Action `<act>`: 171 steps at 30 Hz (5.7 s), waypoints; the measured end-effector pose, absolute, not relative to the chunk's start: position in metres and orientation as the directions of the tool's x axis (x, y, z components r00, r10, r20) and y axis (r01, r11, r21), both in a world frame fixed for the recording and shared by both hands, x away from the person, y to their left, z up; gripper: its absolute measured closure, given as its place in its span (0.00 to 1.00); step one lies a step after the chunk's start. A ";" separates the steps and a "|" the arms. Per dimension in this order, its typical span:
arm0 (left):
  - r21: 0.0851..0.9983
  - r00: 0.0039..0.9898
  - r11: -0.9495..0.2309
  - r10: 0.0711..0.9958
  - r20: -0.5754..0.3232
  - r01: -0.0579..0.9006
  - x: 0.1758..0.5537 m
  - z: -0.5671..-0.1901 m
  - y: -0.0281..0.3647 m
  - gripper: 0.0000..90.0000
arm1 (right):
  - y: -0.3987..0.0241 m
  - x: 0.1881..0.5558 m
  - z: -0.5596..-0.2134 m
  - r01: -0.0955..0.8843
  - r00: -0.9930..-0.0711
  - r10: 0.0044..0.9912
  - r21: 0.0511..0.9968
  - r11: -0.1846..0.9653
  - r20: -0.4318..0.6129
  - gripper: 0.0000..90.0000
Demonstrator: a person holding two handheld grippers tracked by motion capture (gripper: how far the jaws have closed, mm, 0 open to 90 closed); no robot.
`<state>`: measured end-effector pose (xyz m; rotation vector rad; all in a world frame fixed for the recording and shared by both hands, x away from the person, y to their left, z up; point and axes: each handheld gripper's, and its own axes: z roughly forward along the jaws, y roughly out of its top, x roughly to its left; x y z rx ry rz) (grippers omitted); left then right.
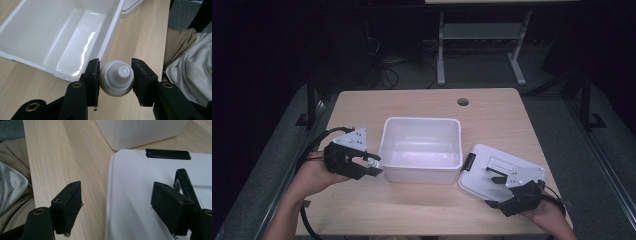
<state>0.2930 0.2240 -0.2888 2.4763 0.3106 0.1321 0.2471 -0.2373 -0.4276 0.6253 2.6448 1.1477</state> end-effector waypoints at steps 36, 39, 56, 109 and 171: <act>0.606 0.961 -0.768 0.277 0.023 0.207 0.333 -0.280 0.210 0.66 | -0.244 0.245 -0.422 0.293 -0.891 0.453 0.748 0.596 -0.012 0.27; 0.600 0.962 -0.773 0.274 0.022 0.206 0.335 -0.281 0.208 0.66 | -0.244 0.245 -0.421 0.297 -0.889 0.457 0.749 0.593 -0.009 0.27; 0.565 0.960 -0.794 0.278 0.015 0.222 0.348 -0.298 0.199 0.66 | -0.247 0.246 -0.421 0.295 -0.890 0.455 0.751 0.591 -0.008 0.27; 0.538 0.948 -0.796 0.318 -0.020 0.279 0.364 -0.342 0.189 0.66 | -0.248 0.246 -0.422 0.293 -0.894 0.449 0.753 0.589 -0.003 0.27; 0.520 0.947 -0.818 0.318 0.052 0.246 0.357 -0.334 0.183 0.65 | -0.244 0.247 -0.420 0.279 -0.897 0.443 0.759 0.588 -0.013 0.27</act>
